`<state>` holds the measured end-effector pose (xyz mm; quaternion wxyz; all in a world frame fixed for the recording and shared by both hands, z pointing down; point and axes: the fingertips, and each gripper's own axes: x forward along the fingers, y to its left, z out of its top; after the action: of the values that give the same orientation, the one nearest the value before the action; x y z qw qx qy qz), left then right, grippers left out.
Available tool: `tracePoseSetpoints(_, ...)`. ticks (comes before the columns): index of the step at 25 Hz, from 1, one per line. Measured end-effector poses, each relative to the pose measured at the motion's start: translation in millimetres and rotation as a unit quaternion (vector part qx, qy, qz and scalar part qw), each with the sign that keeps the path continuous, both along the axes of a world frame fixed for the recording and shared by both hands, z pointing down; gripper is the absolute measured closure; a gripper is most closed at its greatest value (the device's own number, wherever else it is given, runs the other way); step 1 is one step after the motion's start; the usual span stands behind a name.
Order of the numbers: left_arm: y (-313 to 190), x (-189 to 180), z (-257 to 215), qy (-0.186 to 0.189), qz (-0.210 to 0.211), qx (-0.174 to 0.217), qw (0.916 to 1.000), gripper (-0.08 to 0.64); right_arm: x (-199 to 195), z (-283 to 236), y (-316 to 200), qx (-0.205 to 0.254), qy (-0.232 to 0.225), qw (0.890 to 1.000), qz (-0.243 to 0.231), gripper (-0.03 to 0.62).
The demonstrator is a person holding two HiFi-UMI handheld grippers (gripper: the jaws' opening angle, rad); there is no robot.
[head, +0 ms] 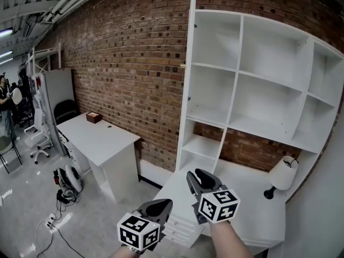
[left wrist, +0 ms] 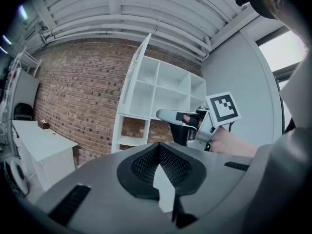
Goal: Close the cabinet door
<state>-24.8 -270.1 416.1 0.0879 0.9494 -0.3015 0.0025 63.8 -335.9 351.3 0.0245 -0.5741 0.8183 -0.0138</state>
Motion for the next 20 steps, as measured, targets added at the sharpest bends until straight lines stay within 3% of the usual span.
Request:
tracePoseSetpoints(10,-46,22,-4,-0.006,-0.021,-0.002,0.9998,0.552,13,-20,-114,0.001,0.019,1.000,0.001,0.442)
tracePoseSetpoints(20,-84,23,-5,-0.011,-0.043,-0.007,0.9990,0.552,19,-14,-185,-0.010,0.041,0.999,0.024,0.416)
